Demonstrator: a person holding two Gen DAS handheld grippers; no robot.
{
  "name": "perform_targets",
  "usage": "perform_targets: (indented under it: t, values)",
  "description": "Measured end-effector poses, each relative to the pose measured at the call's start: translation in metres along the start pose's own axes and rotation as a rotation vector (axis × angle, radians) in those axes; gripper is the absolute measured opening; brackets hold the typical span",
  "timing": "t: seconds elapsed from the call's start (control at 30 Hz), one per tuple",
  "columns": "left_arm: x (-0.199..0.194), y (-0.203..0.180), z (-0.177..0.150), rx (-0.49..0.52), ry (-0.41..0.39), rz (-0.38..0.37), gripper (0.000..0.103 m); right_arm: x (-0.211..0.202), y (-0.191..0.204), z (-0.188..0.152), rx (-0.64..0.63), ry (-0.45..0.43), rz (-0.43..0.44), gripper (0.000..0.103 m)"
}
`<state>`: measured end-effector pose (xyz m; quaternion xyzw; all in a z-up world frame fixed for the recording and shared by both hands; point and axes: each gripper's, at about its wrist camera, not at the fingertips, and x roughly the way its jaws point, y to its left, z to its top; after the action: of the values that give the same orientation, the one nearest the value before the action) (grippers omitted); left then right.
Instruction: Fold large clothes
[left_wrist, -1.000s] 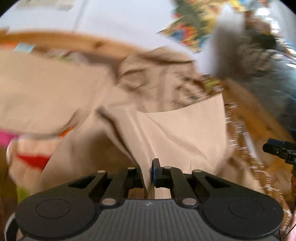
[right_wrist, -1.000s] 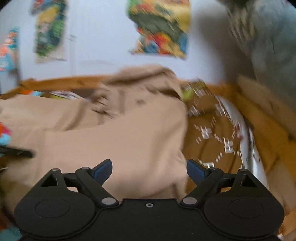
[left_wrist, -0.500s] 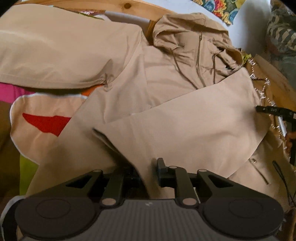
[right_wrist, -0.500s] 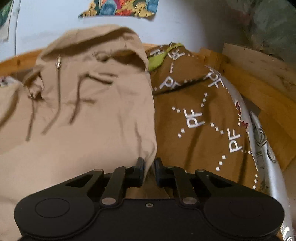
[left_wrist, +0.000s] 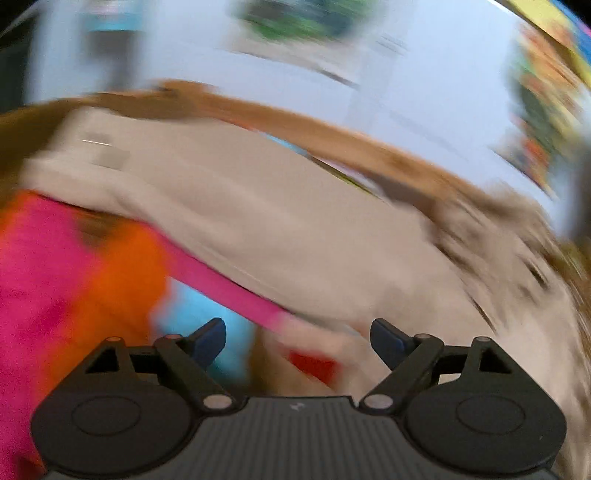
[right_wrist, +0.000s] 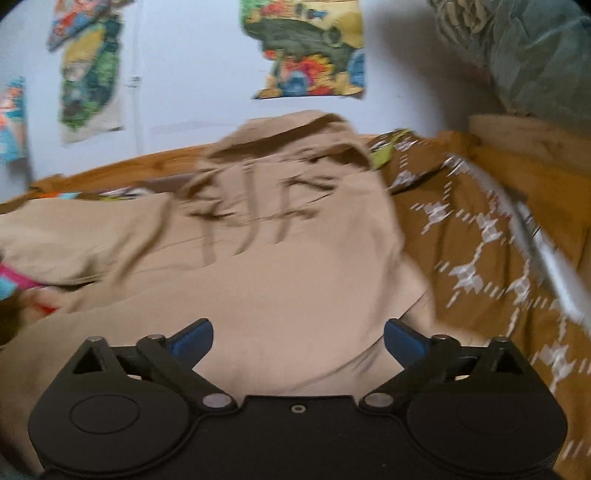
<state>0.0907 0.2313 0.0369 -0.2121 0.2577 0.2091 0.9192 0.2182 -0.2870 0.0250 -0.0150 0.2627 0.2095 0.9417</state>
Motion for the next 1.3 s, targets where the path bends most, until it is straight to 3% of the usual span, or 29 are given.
perform_targets:
  t: [0.13, 0.27, 0.3, 0.33, 0.43, 0.47, 0.53, 0.6, 0.77, 0.9, 1.03, 1.13, 1.3]
  values:
    - [-0.001, 0.054, 0.041, -0.278, -0.141, 0.148, 0.092, -0.015, 0.019, -0.023, 0.005, 0.05, 0.042, 0.102]
    - [0.019, 0.097, 0.066, -0.5, -0.177, 0.232, 0.087, -0.011, 0.027, -0.029, 0.062, 0.099, 0.093, 0.102]
    - [0.024, 0.105, 0.069, -0.551, -0.178, 0.235, 0.077, -0.009, 0.028, -0.029, 0.063, 0.103, 0.099, 0.102]
    - [0.028, 0.111, 0.07, -0.607, -0.173, 0.239, 0.06, -0.009, 0.029, -0.029, 0.059, 0.105, 0.103, 0.102]
    - [0.035, 0.116, 0.072, -0.676, -0.183, 0.231, 0.036, -0.011, 0.031, -0.029, 0.048, 0.099, 0.102, 0.102]
    - [0.033, 0.115, 0.073, -0.672, -0.193, 0.231, 0.032, -0.012, 0.03, -0.029, 0.054, 0.097, 0.104, 0.102]
    - [0.024, 0.112, 0.069, -0.643, -0.224, 0.227, 0.016, -0.013, 0.028, -0.028, 0.066, 0.091, 0.107, 0.102]
    - [0.016, 0.102, 0.071, -0.601, -0.258, 0.221, 0.01, -0.017, 0.027, -0.025, 0.072, 0.079, 0.107, 0.102]
    - [-0.017, 0.049, 0.096, -0.4, -0.391, 0.151, 0.007, -0.031, 0.025, -0.016, 0.075, 0.024, 0.113, 0.102]
    - [-0.047, -0.019, 0.117, -0.187, -0.448, 0.014, 0.007, -0.04, 0.016, -0.011, 0.096, -0.022, 0.106, 0.102]
    - [-0.069, -0.1, 0.122, 0.032, -0.459, -0.155, 0.007, -0.047, 0.003, -0.006, 0.131, -0.063, 0.067, 0.102]
    - [-0.075, -0.155, 0.109, 0.191, -0.421, -0.261, 0.007, -0.051, -0.01, -0.003, 0.161, -0.093, 0.032, 0.102]
    - [-0.062, -0.206, 0.083, 0.265, -0.357, -0.287, 0.007, -0.051, -0.027, -0.004, 0.193, -0.102, -0.001, 0.102]
